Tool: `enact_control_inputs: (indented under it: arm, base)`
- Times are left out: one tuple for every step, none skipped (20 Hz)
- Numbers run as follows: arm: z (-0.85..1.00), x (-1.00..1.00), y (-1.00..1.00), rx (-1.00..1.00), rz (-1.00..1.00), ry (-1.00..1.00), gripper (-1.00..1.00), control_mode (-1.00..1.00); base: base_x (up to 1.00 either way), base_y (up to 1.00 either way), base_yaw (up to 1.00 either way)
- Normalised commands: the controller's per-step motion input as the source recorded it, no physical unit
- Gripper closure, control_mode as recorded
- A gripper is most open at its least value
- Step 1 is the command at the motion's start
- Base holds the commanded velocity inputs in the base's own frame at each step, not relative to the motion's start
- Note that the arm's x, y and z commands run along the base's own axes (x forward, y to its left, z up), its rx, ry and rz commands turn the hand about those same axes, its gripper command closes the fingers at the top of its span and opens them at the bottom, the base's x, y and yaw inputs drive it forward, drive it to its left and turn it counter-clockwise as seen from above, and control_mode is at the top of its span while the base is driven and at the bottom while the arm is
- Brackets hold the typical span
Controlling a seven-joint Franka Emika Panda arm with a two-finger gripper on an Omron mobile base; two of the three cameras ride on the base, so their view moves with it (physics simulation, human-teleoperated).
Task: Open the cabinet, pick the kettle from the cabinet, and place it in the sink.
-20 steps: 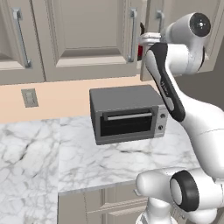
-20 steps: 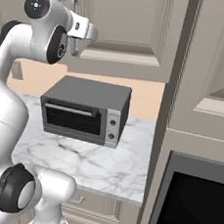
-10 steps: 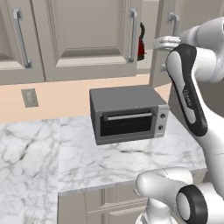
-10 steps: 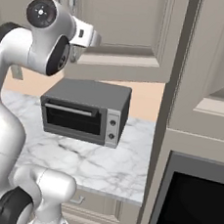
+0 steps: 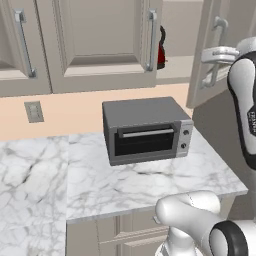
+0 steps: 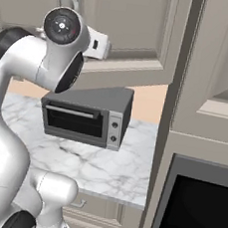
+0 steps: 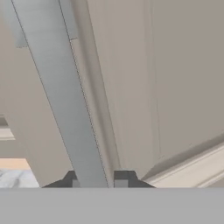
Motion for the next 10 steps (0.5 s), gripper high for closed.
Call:
enact_control_inputs:
  arm:
    - [0.00, -0.57, -0.60, 0.05, 0.06, 0.00, 1.00, -1.00]
    - [0.00, -0.56, -0.60, 0.05, 0.06, 0.00, 1.00, -1.00]
    - [0.00, -0.53, -0.60, 0.04, 0.06, 0.00, 1.00, -1.00]
    - [0.00, -0.53, -0.60, 0.05, 0.06, 0.00, 1.00, -1.00]
    - [0.00, -0.50, -0.59, 0.04, 0.05, 0.01, 1.00, -1.00]
    - [0.00, -0.49, -0.58, 0.03, 0.04, 0.01, 1.00, -1.00]
    - [0.00, -0.48, -0.58, 0.03, 0.04, 0.00, 1.00, -1.00]
    - [0.00, -0.47, -0.58, 0.02, 0.03, 0.00, 1.00, -1.00]
    - [0.00, -0.45, -0.58, 0.02, 0.03, 0.00, 1.00, -1.00]
    - [0.00, -0.44, -0.57, 0.00, 0.01, 0.00, 1.00, -1.00]
  base:
    - [0.00, 0.00, 0.00]
    - [0.00, 0.00, 0.00]
    - [0.00, 0.00, 0.00]
    - [0.00, 0.00, 0.00]
    - [0.00, 0.00, 0.00]
    - [0.00, 0.00, 0.00]
    - [0.00, 0.00, 0.00]
    - [0.00, 0.00, 0.00]
    - [0.00, 0.00, 0.00]
    - [0.00, 0.00, 0.00]
